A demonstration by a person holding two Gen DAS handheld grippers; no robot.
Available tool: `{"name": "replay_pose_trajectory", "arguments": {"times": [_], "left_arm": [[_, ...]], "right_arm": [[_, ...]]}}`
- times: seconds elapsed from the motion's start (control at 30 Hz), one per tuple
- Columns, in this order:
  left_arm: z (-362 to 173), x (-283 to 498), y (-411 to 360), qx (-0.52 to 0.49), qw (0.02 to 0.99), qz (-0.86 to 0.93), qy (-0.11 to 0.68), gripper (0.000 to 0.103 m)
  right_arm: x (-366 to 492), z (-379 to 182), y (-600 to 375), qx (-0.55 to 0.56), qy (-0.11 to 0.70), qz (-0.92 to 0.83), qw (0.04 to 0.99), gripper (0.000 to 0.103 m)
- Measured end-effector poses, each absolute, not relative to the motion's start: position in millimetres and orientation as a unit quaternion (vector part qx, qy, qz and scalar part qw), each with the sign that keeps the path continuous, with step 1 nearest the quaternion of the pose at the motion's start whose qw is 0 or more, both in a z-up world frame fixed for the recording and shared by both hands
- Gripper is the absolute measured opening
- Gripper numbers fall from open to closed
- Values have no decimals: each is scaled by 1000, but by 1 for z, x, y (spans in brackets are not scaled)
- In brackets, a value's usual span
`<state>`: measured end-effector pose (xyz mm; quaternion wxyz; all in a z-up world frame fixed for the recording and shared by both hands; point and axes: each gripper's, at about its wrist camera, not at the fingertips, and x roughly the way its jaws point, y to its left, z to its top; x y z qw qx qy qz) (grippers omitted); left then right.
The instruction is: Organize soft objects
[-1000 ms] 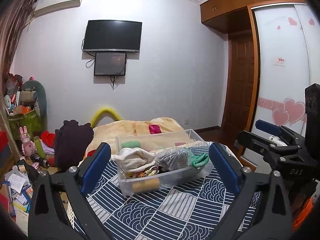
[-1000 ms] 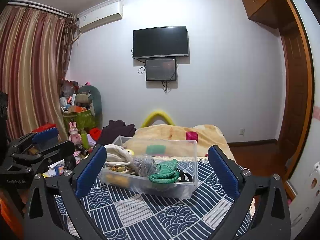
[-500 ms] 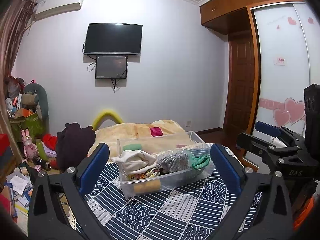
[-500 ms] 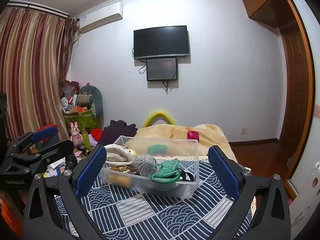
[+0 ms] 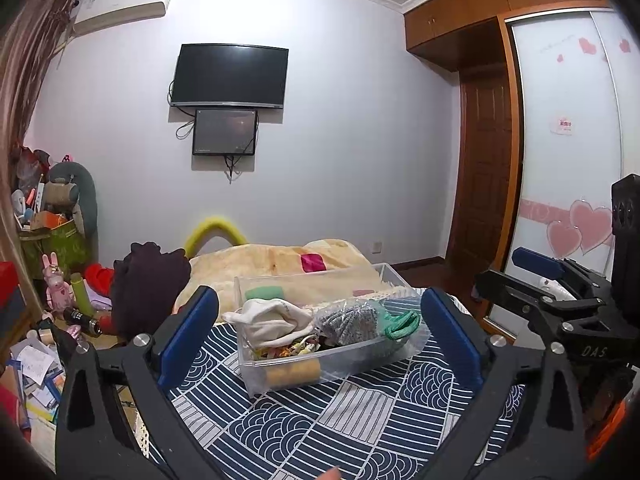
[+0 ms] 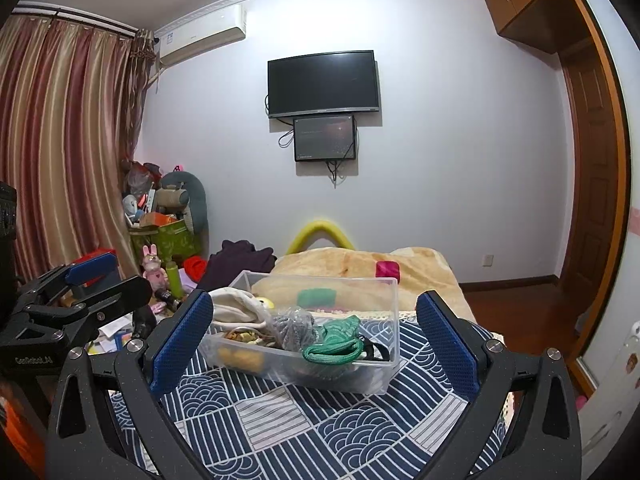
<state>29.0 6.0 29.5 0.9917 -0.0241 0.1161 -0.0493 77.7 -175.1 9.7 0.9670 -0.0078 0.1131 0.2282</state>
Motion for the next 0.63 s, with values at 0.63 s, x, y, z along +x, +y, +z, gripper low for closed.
{"name": "replay_pose_trajectory", "arguments": {"times": [0.63], "left_arm": [[25,36,4,-31,989,-56,135,103]], "right_arm": [[78,7,-172,-5,123,232,965,102]]}}
